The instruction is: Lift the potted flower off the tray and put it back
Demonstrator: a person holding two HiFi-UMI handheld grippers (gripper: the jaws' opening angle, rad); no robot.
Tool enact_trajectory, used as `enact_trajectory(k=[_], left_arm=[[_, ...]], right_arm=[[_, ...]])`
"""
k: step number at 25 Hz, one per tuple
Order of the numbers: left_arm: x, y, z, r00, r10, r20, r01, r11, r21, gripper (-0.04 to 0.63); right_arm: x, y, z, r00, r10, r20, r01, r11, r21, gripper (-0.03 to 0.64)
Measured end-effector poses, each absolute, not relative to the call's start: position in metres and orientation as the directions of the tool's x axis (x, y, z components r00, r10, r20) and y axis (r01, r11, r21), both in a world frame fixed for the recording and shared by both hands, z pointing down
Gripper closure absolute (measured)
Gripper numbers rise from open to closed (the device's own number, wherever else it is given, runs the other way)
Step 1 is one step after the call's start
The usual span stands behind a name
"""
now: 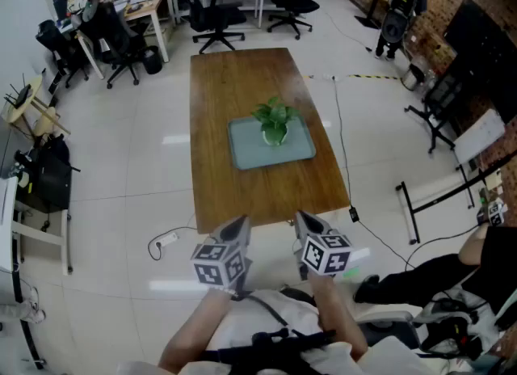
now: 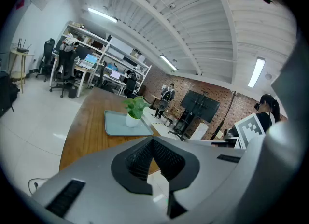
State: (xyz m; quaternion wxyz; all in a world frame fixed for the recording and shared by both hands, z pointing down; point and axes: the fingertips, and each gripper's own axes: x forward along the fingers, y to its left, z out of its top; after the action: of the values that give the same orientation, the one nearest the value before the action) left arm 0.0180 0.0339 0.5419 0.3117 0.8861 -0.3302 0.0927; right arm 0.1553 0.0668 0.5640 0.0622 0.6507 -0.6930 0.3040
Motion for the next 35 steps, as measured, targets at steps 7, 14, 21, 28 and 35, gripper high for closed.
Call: enact_trajectory(k=[7,14,21,28,35], left_arm=[[0.007,0.033,0.550,0.788,-0.487,0.376,-0.615,-0.610,0.499,0.600],[0.003,0.021,0.543,0.829,-0.421,0.368,-0.558,-0.670,0.490,0.600],[0.008,0.005,0.537,0.849,-0.387,0.358,-0.524,-0.704,0.479,0.600],[0.036,-0.027,0.532,0.844,-0.403,0.354,-0.533,-0.706,0.466,0.600],[0.058,-0.074,0.533,0.812,-0.453,0.367,-0.581,-0.680,0.448,0.600]], right_arm=[[0.153,0.063,0.563,-0.062,-0.887,0.458,-0.939,-0.103,-0.327,0.584],[0.155,0.055,0.552,-0.019,-0.902,0.432,-0.930,-0.143,-0.338,0.574],[0.177,0.024,0.542,0.030,-0.910,0.414,-0.932,-0.174,-0.317,0.531],[0.213,-0.034,0.548,0.024,-0.915,0.402,-0.930,-0.169,-0.328,0.475],[0.252,-0.108,0.579,-0.026,-0.902,0.431,-0.917,-0.151,-0.369,0.442]])
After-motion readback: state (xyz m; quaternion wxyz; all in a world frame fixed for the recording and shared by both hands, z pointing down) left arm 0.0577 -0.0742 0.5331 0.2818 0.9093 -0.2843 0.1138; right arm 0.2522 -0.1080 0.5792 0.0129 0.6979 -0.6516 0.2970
